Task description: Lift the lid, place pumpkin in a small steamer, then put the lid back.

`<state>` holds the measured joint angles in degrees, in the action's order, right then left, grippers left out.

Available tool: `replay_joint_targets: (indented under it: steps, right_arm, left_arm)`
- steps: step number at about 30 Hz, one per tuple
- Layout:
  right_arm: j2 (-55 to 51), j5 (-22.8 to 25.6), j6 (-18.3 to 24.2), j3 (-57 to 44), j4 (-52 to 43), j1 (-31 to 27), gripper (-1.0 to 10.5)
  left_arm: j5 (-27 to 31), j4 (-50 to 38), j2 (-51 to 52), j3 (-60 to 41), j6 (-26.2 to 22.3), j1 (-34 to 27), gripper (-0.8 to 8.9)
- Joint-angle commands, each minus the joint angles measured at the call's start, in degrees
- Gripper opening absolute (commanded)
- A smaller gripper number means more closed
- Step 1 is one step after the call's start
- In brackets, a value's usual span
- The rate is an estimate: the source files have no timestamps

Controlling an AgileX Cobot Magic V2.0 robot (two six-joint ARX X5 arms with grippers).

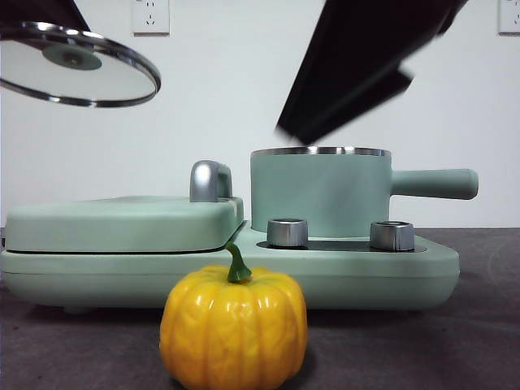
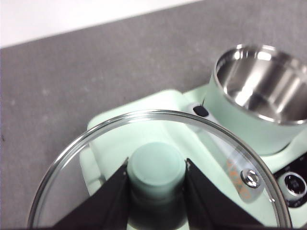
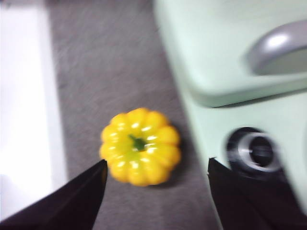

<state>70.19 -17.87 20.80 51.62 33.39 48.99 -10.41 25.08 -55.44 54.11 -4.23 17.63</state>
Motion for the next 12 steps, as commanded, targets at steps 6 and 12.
replay_joint_targets:
  steps: [6,12]
  right_arm:
    - [9.16,3.87,2.75,1.01,-2.14,7.08,4.1]
    - [13.77,6.27,3.52,1.01,-4.83,8.26,4.4]
  left_arm:
    - [-0.11,-3.26,-0.02,1.2,0.48,0.0,0.1]
    - [-0.11,-3.8,-0.02,1.2,0.5,0.0,0.1]
